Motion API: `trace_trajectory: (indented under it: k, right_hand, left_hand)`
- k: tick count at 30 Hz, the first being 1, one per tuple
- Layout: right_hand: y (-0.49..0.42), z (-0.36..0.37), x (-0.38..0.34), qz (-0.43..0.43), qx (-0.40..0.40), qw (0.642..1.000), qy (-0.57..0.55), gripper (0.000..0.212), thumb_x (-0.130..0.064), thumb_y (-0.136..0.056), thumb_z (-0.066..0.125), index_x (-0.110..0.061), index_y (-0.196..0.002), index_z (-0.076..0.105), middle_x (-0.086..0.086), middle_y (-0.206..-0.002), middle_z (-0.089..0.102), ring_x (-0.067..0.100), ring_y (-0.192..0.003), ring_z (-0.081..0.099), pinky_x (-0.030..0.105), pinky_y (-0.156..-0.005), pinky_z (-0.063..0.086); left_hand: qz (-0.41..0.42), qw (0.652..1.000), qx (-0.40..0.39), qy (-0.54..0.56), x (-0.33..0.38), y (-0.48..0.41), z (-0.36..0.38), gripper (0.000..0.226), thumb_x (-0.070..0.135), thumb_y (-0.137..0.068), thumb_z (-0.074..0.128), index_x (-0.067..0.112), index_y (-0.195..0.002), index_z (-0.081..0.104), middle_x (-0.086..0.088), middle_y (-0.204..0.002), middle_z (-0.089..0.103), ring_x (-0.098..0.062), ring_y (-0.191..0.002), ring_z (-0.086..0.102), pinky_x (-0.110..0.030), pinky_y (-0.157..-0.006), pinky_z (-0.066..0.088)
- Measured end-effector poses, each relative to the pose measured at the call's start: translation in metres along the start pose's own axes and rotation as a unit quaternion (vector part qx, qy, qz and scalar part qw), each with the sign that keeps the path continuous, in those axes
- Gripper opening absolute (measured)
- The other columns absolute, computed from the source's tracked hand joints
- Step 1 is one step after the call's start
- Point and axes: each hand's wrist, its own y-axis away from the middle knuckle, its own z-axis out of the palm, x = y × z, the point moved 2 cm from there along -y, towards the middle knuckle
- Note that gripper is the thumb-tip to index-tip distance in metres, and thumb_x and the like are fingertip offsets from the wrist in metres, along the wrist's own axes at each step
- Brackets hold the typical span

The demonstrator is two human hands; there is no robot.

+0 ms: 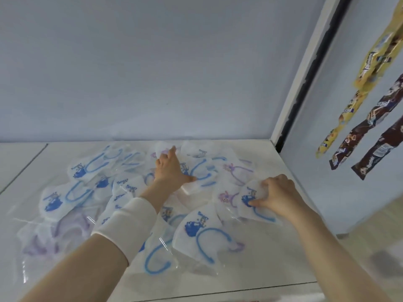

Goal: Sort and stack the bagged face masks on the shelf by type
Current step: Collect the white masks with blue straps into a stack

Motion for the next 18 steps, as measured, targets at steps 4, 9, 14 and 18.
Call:
trace_trajectory:
  k: [4,9,14,18]
  right_hand:
    - [-0.006,0.003,0.004,-0.015,0.042,0.997,-0.063,0.081,-0.043,-0.063,0.082,-0.015,-0.130,0.044,0.010,-0.125,0.046,0.029,-0.118,0.039,0.033,-0.096,0.037]
    - [-0.014,0.006,0.012,-0.009,0.071,0.996,-0.061,0.089,-0.043,-0.065,0.080,-0.014,-0.137,0.037,0.010,-0.129,0.047,0.031,-0.121,0.037,0.037,-0.096,0.037]
    - [-0.021,0.006,0.021,0.009,0.041,0.998,-0.038,0.094,-0.057,-0.059,0.077,-0.016,-0.135,0.040,0.008,-0.127,0.053,0.030,-0.123,0.041,0.034,-0.099,0.033]
    - [-0.016,-0.007,0.025,-0.008,0.080,0.993,-0.084,0.037,-0.036,-0.079,0.069,-0.019,-0.109,0.060,0.001,-0.107,0.067,0.028,-0.111,0.053,0.035,-0.092,0.043]
  left_hand:
    - [-0.010,0.969,0.049,0.242,-0.001,0.005,-0.005,0.100,0.006,-0.074,0.077,0.014,-0.149,0.013,-0.016,-0.138,0.041,-0.031,-0.122,0.047,-0.038,-0.106,0.036]
    - [-0.054,0.884,0.043,0.461,-0.012,0.015,-0.006,0.045,0.005,-0.082,0.069,0.003,-0.123,0.053,-0.012,-0.110,0.060,-0.025,-0.092,0.060,-0.035,-0.086,0.049]
    - [-0.043,0.813,0.037,0.580,-0.012,0.028,-0.012,0.011,0.008,-0.095,0.050,0.008,-0.097,0.061,-0.007,-0.090,0.067,-0.020,-0.080,0.065,-0.028,-0.068,0.056]
    - [-0.031,0.818,0.039,0.573,-0.014,0.035,-0.012,0.018,0.011,-0.098,0.046,0.008,-0.114,0.054,-0.006,-0.097,0.065,-0.018,-0.082,0.064,-0.024,-0.063,0.056]
